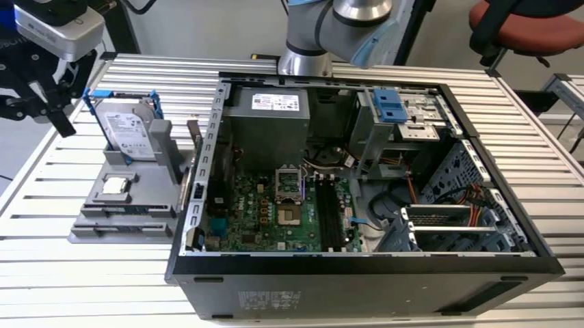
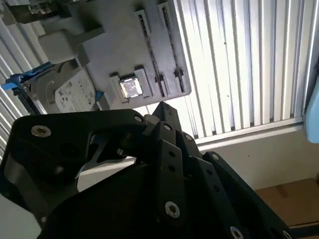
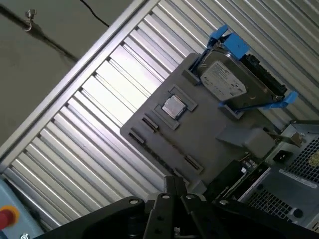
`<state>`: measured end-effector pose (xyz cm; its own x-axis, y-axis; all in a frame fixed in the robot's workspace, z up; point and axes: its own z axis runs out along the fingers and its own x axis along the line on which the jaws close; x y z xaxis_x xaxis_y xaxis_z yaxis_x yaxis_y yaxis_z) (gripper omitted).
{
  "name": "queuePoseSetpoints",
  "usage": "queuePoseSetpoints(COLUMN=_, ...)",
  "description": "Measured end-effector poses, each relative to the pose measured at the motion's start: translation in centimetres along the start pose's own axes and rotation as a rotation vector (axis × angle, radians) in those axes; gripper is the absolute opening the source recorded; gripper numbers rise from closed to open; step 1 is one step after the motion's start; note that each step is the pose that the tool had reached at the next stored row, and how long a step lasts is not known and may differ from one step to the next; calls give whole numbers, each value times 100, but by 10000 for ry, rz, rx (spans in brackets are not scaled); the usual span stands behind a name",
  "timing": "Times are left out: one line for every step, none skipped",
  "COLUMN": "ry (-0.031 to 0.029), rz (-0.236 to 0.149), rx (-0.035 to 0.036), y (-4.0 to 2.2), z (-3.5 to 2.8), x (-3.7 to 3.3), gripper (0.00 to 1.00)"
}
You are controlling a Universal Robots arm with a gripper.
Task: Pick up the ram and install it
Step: 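Pick up the ram and move it above insertion slot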
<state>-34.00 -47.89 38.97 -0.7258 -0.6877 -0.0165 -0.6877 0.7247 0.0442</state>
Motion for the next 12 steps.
queuePoseSetpoints(ry=9, rz=-173, rx=-1, y=0, z=0, x=0, gripper=0)
queuePoseSetpoints(ry=19, rz=-352, rx=-2, y=0, z=0, x=0, gripper=0)
queuePoseSetpoints(ry=28, rz=-519, rx=-3, y=0, z=0, x=0, gripper=0)
queuePoseSetpoints(ry=37, rz=-699, rx=-5, y=0, z=0, x=0, gripper=0)
queuePoseSetpoints(ry=47, rz=-884, rx=-7, y=0, z=0, x=0, gripper=0)
queuePoseSetpoints(ry=55, rz=-1057, rx=-9, y=0, z=0, x=0, gripper=0)
queuePoseSetpoints(ry=64, rz=-1244, rx=-11, y=0, z=0, x=0, gripper=0)
queuePoseSetpoints(ry=74, rz=-1427, rx=-14, y=0, z=0, x=0, gripper=0)
queuePoseSetpoints(ry=82, rz=-1608, rx=-15, y=0, z=0, x=0, gripper=0)
queuePoseSetpoints(ry=91, rz=-1799, rx=-18, y=0, z=0, x=0, gripper=0)
queuePoseSetpoints(ry=99, rz=-1978, rx=-20, y=0, z=0, x=0, gripper=0)
queuePoseSetpoints(ry=108, rz=-2153, rx=-22, y=0, z=0, x=0, gripper=0)
